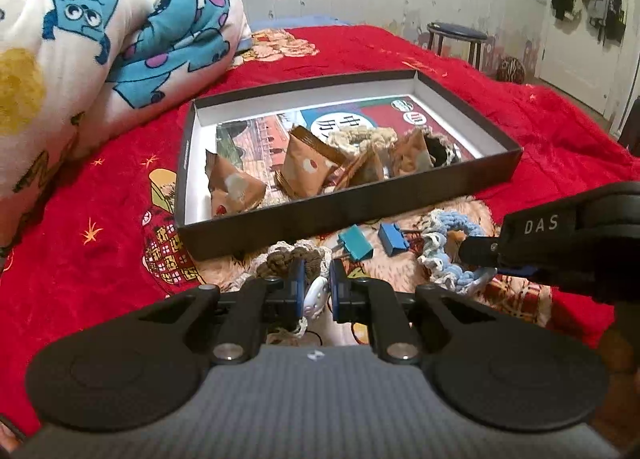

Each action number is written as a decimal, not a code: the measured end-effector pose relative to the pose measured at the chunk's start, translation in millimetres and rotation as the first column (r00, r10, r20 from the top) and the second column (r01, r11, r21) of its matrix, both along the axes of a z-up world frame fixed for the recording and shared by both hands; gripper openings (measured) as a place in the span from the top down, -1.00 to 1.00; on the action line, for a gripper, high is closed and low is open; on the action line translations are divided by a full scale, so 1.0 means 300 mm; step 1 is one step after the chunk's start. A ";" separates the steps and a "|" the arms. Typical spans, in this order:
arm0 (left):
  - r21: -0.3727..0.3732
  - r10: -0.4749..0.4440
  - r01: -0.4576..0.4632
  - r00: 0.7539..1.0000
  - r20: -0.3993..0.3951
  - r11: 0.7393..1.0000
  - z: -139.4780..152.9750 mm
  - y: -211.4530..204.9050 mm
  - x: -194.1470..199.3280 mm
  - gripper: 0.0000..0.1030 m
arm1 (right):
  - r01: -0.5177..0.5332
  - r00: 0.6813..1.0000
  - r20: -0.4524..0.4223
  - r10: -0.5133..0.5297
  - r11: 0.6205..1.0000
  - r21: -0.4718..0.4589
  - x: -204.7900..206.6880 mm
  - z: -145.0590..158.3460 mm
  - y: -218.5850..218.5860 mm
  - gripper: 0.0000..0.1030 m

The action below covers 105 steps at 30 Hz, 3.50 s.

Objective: Organize objects
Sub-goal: 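Grasp the brown hair tie with the left tool while the right tool grasps the light blue hair tie, then lift both held hair ties and carry them over the black box, then lower the brown and light blue hair ties into the box and open both tools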

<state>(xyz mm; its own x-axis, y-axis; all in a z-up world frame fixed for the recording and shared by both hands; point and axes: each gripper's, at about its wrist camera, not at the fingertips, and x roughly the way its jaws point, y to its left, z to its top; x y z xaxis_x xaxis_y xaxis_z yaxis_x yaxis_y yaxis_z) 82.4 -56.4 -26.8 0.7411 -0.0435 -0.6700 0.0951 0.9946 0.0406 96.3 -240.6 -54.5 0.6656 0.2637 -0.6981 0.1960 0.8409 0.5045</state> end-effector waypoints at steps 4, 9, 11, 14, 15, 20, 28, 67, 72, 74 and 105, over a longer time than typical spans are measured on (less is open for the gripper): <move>-0.010 0.008 -0.008 1.000 0.015 1.000 0.016 0.008 0.000 0.70 | -0.007 0.998 0.060 0.006 1.000 0.013 -0.008 0.027 -0.001 0.76; -0.013 0.026 -0.026 0.999 0.048 1.000 0.040 0.026 0.000 0.70 | -0.026 0.993 0.118 0.022 0.999 0.032 -0.015 0.058 0.003 0.76; -0.020 0.044 -0.042 0.997 0.063 0.999 0.051 0.042 0.001 0.70 | -0.036 0.991 0.130 0.031 0.998 0.043 -0.016 0.063 0.007 0.76; -0.033 0.066 -0.063 0.995 0.078 0.997 0.066 0.059 0.002 0.70 | -0.052 0.989 0.141 0.046 0.998 0.040 -0.011 0.072 0.013 0.76; -0.038 0.068 -0.065 0.994 0.082 0.997 0.070 0.064 0.002 0.70 | -0.055 0.988 0.146 0.049 0.998 0.037 -0.010 0.077 0.012 0.76; -0.050 0.076 -0.071 0.992 0.100 0.996 0.085 0.078 -0.001 0.70 | -0.053 0.982 0.185 0.042 0.997 0.057 -0.010 0.099 -0.008 0.76; -0.063 0.086 -0.077 0.984 0.158 0.995 0.119 0.092 -0.014 0.70 | -0.092 0.958 0.275 0.077 0.995 0.044 -0.019 0.153 -0.002 0.76; -0.143 0.094 -0.061 0.967 0.237 0.988 0.092 0.173 0.383 0.70 | -0.201 0.939 0.292 0.182 0.979 0.035 0.498 0.085 0.141 0.76; -0.057 0.097 -0.085 0.961 0.260 0.995 0.060 0.125 0.381 0.70 | -0.211 0.939 0.285 0.192 0.977 0.038 0.500 0.037 0.140 0.76; -0.041 0.083 -0.075 0.966 0.244 0.996 0.048 0.118 0.383 0.69 | -0.203 0.943 0.282 0.178 0.977 0.062 0.490 0.023 0.135 0.76; -0.084 0.112 -0.105 0.990 0.088 0.991 -0.011 0.146 0.422 0.68 | -0.225 0.953 0.216 0.215 0.974 0.027 0.469 0.029 0.208 0.75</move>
<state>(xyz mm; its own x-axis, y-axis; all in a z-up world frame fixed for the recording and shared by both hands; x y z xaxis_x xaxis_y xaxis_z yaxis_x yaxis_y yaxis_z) 209.1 -12.6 -30.1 0.8026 -0.0094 -0.5964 -0.0142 0.9993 -0.0349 237.0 -178.1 -45.8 0.7174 0.4514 -0.5306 -0.1061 0.8235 0.5573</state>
